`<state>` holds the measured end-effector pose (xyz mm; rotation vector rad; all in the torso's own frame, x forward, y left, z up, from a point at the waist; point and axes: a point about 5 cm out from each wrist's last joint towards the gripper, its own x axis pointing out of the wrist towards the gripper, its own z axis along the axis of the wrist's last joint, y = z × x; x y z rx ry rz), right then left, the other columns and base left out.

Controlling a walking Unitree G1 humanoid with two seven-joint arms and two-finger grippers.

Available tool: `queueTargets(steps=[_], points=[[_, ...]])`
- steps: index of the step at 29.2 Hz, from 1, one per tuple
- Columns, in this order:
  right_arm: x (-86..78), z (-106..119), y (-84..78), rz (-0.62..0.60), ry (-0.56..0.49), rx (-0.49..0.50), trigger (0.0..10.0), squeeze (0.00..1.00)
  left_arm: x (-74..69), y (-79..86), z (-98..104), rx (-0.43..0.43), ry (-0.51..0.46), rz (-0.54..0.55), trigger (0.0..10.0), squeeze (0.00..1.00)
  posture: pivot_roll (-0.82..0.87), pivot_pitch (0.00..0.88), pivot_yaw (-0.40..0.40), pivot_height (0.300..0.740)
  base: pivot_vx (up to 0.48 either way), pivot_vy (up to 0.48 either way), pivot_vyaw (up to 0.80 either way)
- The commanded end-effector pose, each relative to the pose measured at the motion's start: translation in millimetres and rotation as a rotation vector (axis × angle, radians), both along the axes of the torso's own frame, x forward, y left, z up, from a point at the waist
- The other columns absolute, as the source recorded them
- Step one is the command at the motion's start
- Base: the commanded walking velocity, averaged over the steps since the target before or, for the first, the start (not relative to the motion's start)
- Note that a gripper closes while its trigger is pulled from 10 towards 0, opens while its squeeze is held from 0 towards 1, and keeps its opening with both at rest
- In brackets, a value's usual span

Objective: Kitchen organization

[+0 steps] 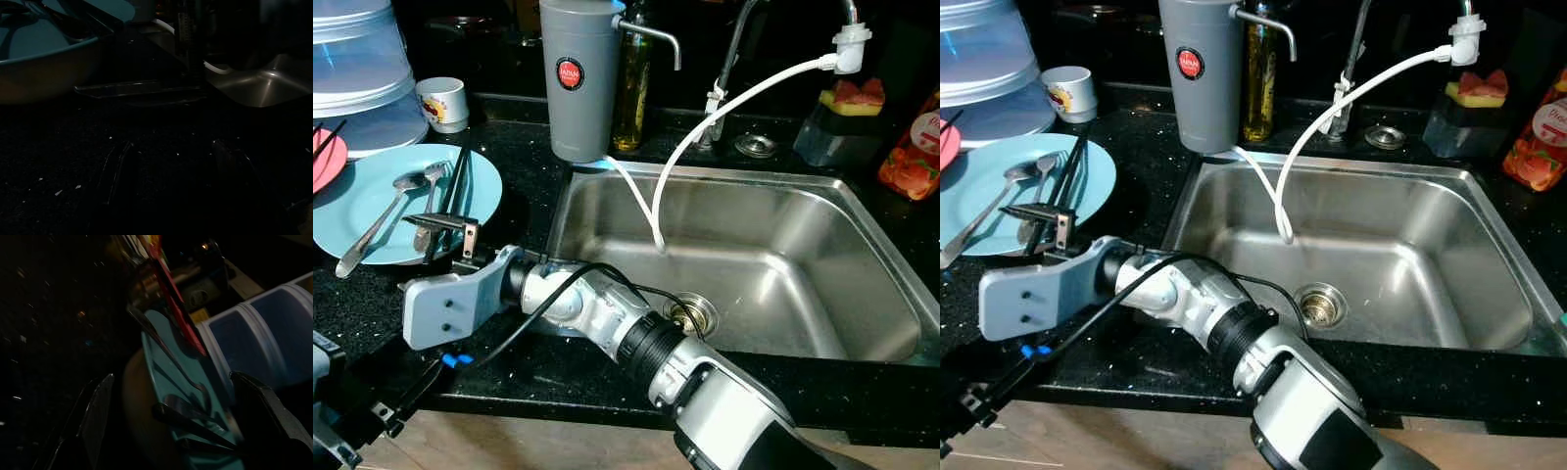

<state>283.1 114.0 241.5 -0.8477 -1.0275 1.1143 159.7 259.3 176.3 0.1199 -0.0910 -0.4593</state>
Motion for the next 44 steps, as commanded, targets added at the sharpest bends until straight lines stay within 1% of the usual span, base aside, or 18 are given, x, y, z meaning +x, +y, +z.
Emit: queueTargets(steps=[1, 4, 6, 8, 10, 11, 13, 14, 15, 19, 20, 28, 29, 30, 32, 33, 34, 44], points=[[-28.0, -1.2, 29.5, 0.083, 0.0, 0.012, 10.0, 0.0, -2.9, 2.0, -12.9, -0.002, 0.074, 0.0, 10.0, 0.0, 0.12, 0.107, -0.031, 0.74, 0.0, 0.0, 0.0], [-28.1, -2.2, 29.6, 0.08, -0.01, 0.008, 10.0, 0.0, -3.2, 2.4, -13.5, -0.001, 0.075, 0.0, 10.0, 0.0, 0.12, 0.107, -0.031, 0.74, 0.0, 0.0, 0.0], [-27.1, -3.7, 28.9, 0.074, -0.012, 0.008, 4.8, 0.0, -3.9, 3.7, -14.8, 0.0, 0.077, 0.001, 10.0, 0.0, 0.12, 0.106, -0.031, 0.74, 0.0, 0.0, 0.0], [-26.0, -3.8, 28.2, 0.068, -0.012, 0.013, 4.9, 0.0, -4.2, 4.3, -15.3, 0.001, 0.078, 0.002, 10.0, 0.0, 0.12, 0.106, -0.031, 0.74, 0.0, 0.0, 0.0], [-25.2, -3.8, 27.6, 0.064, -0.011, 0.017, 6.5, 0.0, -4.5, 5.1, -15.9, 0.002, 0.079, 0.003, 10.0, 0.0, 0.12, 0.106, -0.031, 0.74, 0.0, 0.0, 0.0], [-24.4, -3.8, 26.9, 0.061, -0.012, 0.022, 10.0, 0.0, -4.8, 6.1, -16.8, 0.002, 0.08, 0.005, 10.0, 0.0, 0.12, 0.104, -0.034, 0.74, 0.0, 0.0, 0.0], [-23.1, -3.5, 25.7, 0.058, -0.014, 0.028, 10.0, 0.0, -5.4, 7.8, -18.6, 0.002, 0.082, 0.007, 10.0, 0.0, 0.12, 0.104, -0.035, 0.74, 0.0, 0.0, 0.0], [-22.6, -3.0, 25.4, 0.056, -0.015, 0.033, 4.5, 0.0, -5.6, 8.7, -19.4, 0.003, 0.082, 0.008, 10.0, 0.0, 0.12, 0.104, -0.035, 0.74, 0.0, 0.0, 0.0], [-22.2, -2.5, 25.2, 0.055, -0.016, 0.037, 3.6, 0.0, -5.8, 9.3, -20.0, 0.003, 0.082, 0.008, 10.0, 0.0, 0.12, 0.104, -0.035, 0.74, 0.0, 0.0, 0.0], [-21.2, -1.0, 24.6, 0.05, -0.014, 0.054, 4.6, 0.0, -5.5, 9.7, -20.9, 0.002, 0.081, 0.007, 10.0, 0.0, 0.12, 0.1, -0.035, 0.74, 0.0, 0.0, 0.0], [-21.0, -0.5, 24.4, 0.049, -0.018, 0.057, 10.0, 0.0, -5.3, 9.6, -20.9, 0.003, 0.08, 0.007, 10.0, 0.0, 0.12, 0.1, -0.035, 0.74, 0.0, 0.0, 0.0], [-20.4, -0.5, 23.7, 0.048, -0.027, 0.058, 10.0, 0.0, -5.1, 9.8, -23.2, 0.005, 0.078, 0.006, 10.0, 0.0, 0.12, 0.091, -0.035, 0.74, 0.0, 0.0, 0.0], [-20.4, -0.8, 23.6, 0.049, -0.027, 0.056, 8.4, 0.0, -5.2, 9.9, -23.8, 0.006, 0.078, 0.005, 10.0, 0.0, 0.12, 0.091, -0.035, 0.74, 0.0, 0.0, 0.0], [-20.3, -1.3, 23.4, 0.052, -0.025, 0.053, 3.3, 0.0, -5.2, 10.1, -24.3, 0.008, 0.078, 0.004, 10.0, 0.0, 0.12, 0.092, -0.035, 0.74, 0.0, 0.0, 0.0], [-20.3, -1.6, 23.2, 0.053, -0.025, 0.051, 2.9, 0.0, -5.2, 10.3, -24.8, 0.009, 0.079, 0.003, 10.0, 0.0, 0.12, 0.092, -0.035, 0.74, 0.0, 0.0, 0.0], [-19.9, -1.7, 22.9, 0.052, -0.023, 0.052, 5.5, 0.0, -5.3, 10.4, -25.3, 0.01, 0.08, 0.002, 10.0, 0.0, 0.12, 0.095, -0.033, 0.74, 0.0, 0.0, 0.0], [-19.6, -1.7, 22.6, 0.051, -0.022, 0.055, 10.0, 0.0, -5.3, 10.5, -25.8, 0.012, 0.081, 0.001, 10.0, 0.0, 0.12, 0.095, -0.033, 0.74, 0.0, 0.0, 0.0], [-17.3, -5.0, 17.6, 0.058, -0.017, 0.05, 10.0, 0.0, -5.0, 8.5, -26.0, 0.019, 0.078, -0.009, 10.0, 0.0, 0.12, 0.099, -0.029, 0.74, 0.0, 0.0, 0.0]])
